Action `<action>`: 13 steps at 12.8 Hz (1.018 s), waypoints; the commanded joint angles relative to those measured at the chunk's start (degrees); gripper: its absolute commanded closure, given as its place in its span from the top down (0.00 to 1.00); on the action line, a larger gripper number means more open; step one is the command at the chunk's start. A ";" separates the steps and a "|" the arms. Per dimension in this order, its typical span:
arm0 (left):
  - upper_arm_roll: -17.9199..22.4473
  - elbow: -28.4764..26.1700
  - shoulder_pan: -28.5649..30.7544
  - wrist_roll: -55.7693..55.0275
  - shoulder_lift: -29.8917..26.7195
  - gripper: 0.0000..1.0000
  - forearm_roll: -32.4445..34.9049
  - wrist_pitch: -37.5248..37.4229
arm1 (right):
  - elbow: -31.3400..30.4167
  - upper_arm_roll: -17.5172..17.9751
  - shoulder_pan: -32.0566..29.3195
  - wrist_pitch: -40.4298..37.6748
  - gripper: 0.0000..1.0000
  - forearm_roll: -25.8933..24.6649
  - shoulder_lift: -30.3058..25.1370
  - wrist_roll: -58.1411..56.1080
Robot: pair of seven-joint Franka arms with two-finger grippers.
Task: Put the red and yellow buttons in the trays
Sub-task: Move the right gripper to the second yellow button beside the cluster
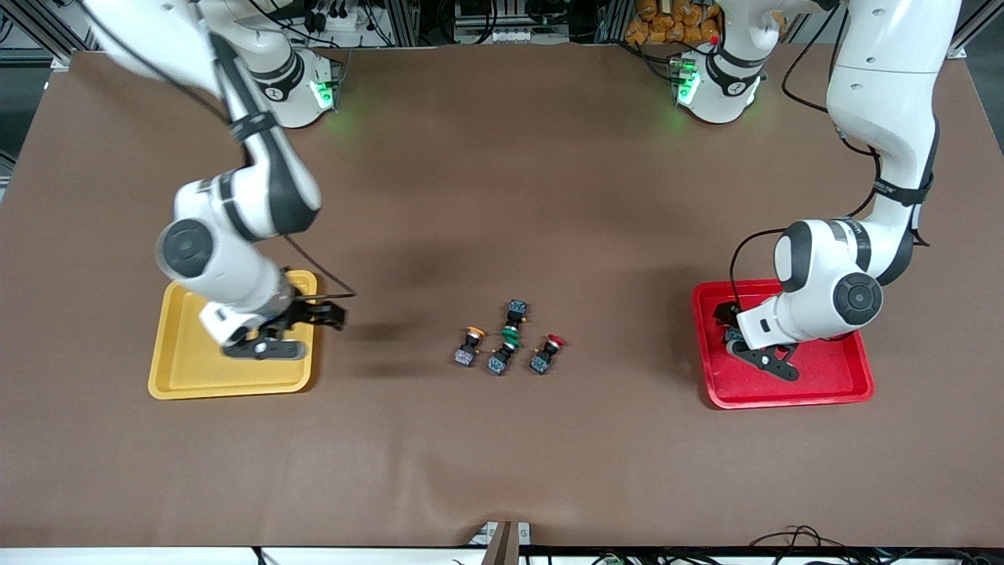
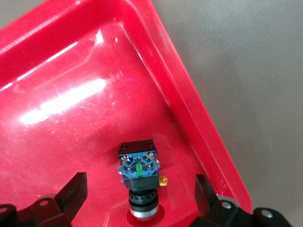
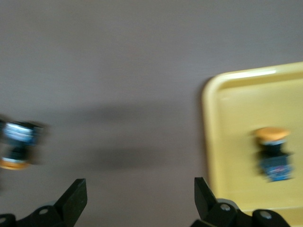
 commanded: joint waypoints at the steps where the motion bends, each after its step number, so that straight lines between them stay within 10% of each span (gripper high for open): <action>1: -0.68 0.48 0.11 0.01 -2.15 1.00 0.66 -1.85 | 7.31 -0.58 4.65 -0.86 1.00 0.01 3.65 11.78; 13: -3.58 6.82 -0.16 -4.21 -4.26 1.00 0.40 -10.02 | 24.12 -9.10 20.21 11.07 1.00 -0.26 28.09 23.77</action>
